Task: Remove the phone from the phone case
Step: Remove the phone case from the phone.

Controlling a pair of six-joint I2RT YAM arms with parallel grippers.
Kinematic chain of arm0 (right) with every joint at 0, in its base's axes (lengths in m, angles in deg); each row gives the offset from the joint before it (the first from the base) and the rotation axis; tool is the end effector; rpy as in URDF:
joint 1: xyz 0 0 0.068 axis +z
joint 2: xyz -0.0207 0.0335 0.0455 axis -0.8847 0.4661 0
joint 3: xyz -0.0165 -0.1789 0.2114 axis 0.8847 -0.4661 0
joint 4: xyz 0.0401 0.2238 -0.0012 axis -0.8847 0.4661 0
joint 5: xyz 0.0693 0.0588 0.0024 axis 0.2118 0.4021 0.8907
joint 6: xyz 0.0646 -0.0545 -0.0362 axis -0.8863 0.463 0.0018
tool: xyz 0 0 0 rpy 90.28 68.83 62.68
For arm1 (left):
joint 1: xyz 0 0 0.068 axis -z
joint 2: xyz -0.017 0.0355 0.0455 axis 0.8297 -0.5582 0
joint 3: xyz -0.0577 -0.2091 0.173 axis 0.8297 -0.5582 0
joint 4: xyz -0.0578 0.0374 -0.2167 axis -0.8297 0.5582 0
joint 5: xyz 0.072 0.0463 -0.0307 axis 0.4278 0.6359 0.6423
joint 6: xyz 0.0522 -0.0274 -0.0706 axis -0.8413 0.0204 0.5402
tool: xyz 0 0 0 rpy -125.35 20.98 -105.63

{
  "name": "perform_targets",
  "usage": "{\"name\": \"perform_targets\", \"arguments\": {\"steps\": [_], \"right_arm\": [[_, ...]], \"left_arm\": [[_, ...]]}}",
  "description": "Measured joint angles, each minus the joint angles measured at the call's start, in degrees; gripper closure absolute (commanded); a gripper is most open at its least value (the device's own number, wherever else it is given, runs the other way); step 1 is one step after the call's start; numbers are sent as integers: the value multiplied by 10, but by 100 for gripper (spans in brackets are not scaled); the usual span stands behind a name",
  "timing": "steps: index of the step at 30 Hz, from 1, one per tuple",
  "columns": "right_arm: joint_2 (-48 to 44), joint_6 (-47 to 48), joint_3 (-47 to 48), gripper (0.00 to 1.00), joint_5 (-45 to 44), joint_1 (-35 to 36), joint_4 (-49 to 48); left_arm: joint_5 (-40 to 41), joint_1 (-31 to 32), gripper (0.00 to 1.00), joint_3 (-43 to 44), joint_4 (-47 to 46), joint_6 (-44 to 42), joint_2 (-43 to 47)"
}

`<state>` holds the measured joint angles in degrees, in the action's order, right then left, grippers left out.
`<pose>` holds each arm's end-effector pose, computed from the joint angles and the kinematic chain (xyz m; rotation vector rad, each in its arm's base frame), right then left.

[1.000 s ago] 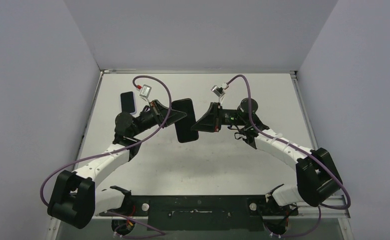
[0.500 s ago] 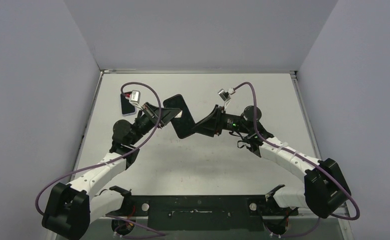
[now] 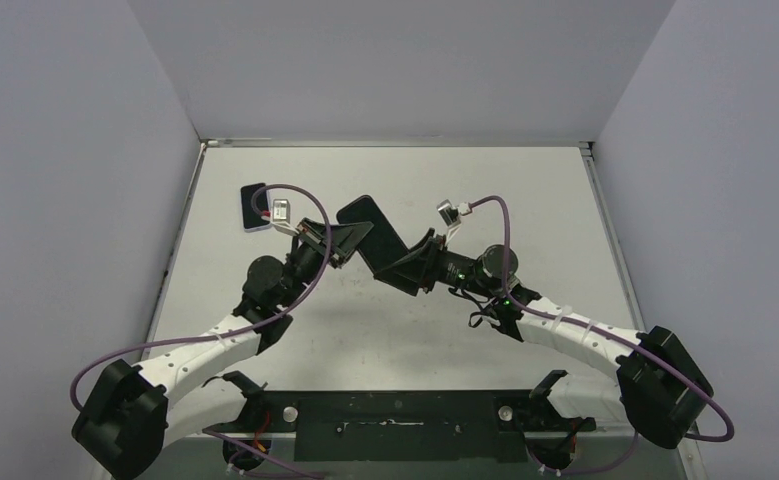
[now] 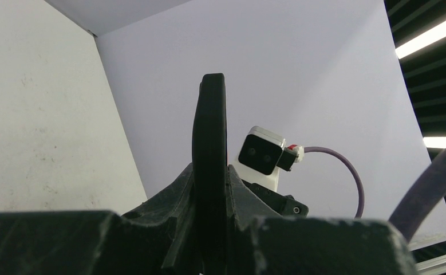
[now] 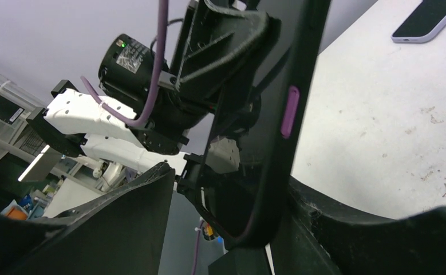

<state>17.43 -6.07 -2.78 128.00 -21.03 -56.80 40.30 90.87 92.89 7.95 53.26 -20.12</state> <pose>0.1656 0.2129 0.3120 -0.4681 1.6609 1.7693 0.1964 -0.1451 0.3213 -0.4825 1.4546 -1.6890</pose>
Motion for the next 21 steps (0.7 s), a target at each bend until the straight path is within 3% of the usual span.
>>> {"name": "perform_targets", "arguments": {"steps": [21], "right_arm": [[-3, -3, -14, 56, -35, 21, -57]], "left_arm": [[132, 47, 100, -36, -24, 27, 33]]}}
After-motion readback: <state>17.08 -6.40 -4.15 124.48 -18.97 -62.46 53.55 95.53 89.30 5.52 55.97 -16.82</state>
